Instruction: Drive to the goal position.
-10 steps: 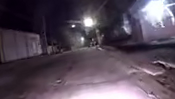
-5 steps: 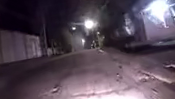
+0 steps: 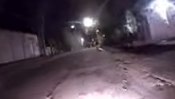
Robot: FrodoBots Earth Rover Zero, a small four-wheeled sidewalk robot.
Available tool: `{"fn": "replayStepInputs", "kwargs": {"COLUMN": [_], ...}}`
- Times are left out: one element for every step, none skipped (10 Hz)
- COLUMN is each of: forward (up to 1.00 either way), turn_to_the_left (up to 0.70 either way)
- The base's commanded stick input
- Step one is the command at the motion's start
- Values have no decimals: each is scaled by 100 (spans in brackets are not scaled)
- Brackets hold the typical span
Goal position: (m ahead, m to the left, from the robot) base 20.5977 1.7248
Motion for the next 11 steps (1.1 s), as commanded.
{"fn": "replayStepInputs", "kwargs": {"forward": [70, 70, 70, 70, 70, 70, 70, 70, 70, 70, 70], "turn_to_the_left": [0, 0, 0, 0, 0, 0, 0, 0, 0, 0, 0]}}
